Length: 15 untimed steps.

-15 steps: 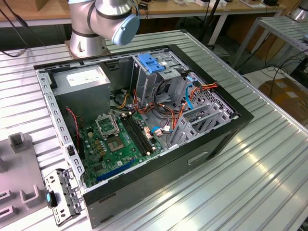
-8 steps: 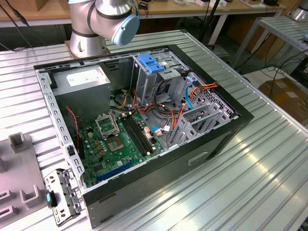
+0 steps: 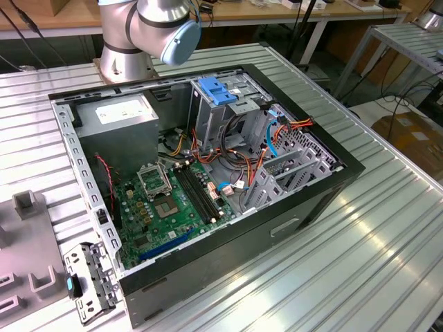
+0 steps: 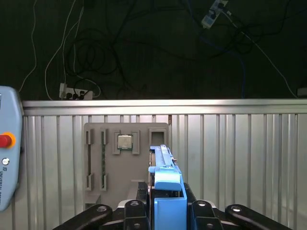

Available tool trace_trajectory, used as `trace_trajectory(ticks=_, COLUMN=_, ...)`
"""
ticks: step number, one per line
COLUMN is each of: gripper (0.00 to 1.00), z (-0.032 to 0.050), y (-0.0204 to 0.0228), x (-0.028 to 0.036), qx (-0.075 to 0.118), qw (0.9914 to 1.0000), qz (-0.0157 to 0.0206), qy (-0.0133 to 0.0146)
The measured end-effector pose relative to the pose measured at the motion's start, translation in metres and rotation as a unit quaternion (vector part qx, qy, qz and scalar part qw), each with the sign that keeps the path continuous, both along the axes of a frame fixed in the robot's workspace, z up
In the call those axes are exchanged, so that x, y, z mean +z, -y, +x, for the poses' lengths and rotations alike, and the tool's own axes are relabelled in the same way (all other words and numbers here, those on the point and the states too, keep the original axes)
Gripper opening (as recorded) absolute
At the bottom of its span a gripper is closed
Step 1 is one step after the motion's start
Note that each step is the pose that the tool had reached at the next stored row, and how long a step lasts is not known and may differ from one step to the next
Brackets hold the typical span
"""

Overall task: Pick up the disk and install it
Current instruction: 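Pick up the disk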

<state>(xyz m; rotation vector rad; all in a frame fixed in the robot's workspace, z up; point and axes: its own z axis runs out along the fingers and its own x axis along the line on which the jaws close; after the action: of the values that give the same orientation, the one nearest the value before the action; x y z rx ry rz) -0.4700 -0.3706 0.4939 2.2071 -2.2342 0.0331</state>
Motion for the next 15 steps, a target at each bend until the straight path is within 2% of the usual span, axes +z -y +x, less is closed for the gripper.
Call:
trace_trajectory(ticks=7, gripper=0.37, z=0.0019, y=0.0000, x=0.0001, qx=0.000, qw=1.00000, qz=0.0000, qy=0.0000)
trace_trajectory(ticks=15, gripper=0.37, z=0.0089, y=0.0000, x=0.0001, qx=0.000, qw=1.00000, qz=0.0000, qy=0.0000)
